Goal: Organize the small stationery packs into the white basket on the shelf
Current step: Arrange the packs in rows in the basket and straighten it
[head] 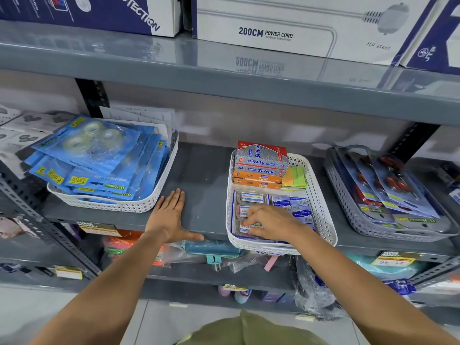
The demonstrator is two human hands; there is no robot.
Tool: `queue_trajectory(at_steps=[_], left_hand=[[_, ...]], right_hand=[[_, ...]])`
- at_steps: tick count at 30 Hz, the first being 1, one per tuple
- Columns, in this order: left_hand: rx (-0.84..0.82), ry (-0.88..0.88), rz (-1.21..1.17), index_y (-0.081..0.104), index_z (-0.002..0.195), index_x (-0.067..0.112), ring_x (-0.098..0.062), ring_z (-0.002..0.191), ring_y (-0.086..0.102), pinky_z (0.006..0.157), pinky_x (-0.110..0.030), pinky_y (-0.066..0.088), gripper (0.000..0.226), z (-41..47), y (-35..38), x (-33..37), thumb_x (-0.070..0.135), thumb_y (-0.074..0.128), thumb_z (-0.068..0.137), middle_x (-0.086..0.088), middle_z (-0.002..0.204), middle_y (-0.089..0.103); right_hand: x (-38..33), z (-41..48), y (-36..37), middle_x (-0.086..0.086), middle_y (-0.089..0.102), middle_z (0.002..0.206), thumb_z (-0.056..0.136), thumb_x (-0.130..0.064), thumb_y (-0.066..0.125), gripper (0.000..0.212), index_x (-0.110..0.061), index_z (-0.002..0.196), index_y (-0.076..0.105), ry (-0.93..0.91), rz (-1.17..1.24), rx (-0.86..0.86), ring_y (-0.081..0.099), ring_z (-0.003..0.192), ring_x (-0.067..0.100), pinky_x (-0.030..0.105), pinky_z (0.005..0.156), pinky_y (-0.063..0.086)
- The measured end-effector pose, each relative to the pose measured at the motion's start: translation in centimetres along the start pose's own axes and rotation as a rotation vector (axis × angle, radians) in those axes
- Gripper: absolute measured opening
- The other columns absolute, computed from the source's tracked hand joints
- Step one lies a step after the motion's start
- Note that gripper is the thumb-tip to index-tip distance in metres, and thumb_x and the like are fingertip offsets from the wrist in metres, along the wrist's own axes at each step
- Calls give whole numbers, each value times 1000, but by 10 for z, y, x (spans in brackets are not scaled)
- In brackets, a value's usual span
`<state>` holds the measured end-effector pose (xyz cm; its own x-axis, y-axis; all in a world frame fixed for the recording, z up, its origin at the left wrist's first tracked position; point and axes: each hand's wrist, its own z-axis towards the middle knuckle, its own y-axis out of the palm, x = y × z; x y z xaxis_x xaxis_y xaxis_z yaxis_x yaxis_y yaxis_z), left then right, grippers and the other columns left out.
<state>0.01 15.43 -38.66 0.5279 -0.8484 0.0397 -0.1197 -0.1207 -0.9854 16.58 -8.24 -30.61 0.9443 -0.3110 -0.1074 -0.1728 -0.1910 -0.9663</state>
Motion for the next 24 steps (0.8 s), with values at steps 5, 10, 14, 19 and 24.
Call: queue_trajectory(at_steps=[5,10,14,19,24], left_hand=[[-5,0,-5,-18,150,13,-17,148,-15,122,-39,-6,153,-2,-4,2,105,20,33,-1,161,-18],[-28,5,-34,-17,151,12,-17,148,-15,121,-39,-7,152,-4,-8,2,105,20,36,-2,161,-18],[-86,9,-210,-3,153,9,-19,149,-12,121,-38,-9,151,-4,-24,9,104,11,37,-8,162,-10],[20,226,-269,7,153,9,-22,149,-6,120,-36,-6,145,-8,-59,52,103,3,44,-12,162,1],[23,498,-264,6,154,17,-18,150,2,122,-38,11,115,-11,-94,112,80,52,69,-5,163,5]], right_hand=[[4,-3,4,-5,59,119,89,-40,61,35,-34,123,63,40,88,52,54,113,15,29,71,39],[27,-24,1,-6,59,124,81,-49,68,48,-30,125,61,149,300,146,58,110,13,41,96,49],[61,-56,-15,-3,51,141,70,-68,64,82,-24,137,51,215,248,159,49,128,15,33,110,38],[89,-79,-8,-3,24,159,68,-67,67,104,-23,151,23,270,61,-57,25,145,15,34,119,25],[85,-73,-5,-3,15,161,80,-42,71,94,-24,153,14,201,26,-150,18,147,13,27,120,16]])
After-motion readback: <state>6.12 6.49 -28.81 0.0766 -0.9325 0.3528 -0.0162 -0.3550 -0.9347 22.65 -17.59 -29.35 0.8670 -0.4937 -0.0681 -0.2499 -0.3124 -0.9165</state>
